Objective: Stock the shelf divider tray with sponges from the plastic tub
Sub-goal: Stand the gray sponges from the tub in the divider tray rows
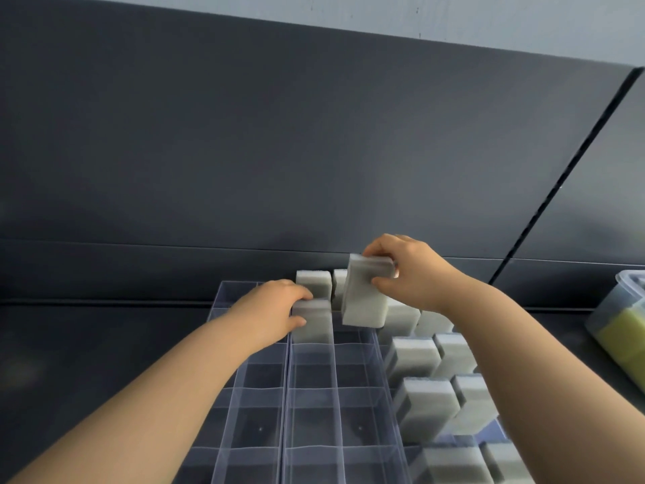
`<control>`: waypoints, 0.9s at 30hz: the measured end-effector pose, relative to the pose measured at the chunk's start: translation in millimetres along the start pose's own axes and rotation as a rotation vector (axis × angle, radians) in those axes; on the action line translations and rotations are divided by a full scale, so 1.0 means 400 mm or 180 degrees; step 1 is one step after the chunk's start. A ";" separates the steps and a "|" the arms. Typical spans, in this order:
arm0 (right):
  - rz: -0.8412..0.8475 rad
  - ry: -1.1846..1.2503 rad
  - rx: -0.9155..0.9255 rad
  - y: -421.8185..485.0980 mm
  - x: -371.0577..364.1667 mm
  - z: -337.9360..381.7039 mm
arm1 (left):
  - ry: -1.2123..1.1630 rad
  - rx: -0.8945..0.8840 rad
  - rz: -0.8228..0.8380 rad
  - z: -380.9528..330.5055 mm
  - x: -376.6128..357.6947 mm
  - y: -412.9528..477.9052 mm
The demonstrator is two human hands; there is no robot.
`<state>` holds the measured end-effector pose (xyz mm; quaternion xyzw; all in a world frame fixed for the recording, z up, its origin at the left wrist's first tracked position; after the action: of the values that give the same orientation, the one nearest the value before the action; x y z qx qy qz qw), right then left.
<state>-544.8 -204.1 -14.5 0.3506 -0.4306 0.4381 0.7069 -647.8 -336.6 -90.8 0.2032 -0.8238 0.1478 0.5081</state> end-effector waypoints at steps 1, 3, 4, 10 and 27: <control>0.0027 -0.0049 0.0004 -0.001 -0.002 0.003 | 0.0006 -0.0003 -0.0004 0.000 0.000 0.002; 0.0146 -0.0179 0.0008 0.001 -0.017 0.015 | 0.0006 0.0000 0.0011 0.002 0.000 0.005; 0.0222 -0.0274 0.0005 0.001 -0.029 0.021 | -0.0001 0.0004 0.0018 0.004 0.000 0.007; 0.0623 -0.0820 -0.0057 0.004 -0.110 0.033 | -0.0049 -0.0008 -0.0017 0.003 0.008 0.017; 0.0884 -0.1644 -0.0169 0.006 -0.187 0.012 | -0.0031 -0.0028 0.0080 -0.007 -0.011 0.031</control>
<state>-566.8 -231.4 -80.8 0.3695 -0.6515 0.4155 0.5162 -649.9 -323.8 -94.2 0.1913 -0.8294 0.1497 0.5031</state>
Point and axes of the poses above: each hand's wrist, its own y-axis towards the middle knuckle, its own x-axis out of the back of the hand, z = x × y, the point moved 10 cm from there along y, towards the middle knuckle, and after that the axes turned 6 degrees about -y, right-handed, at the moved point
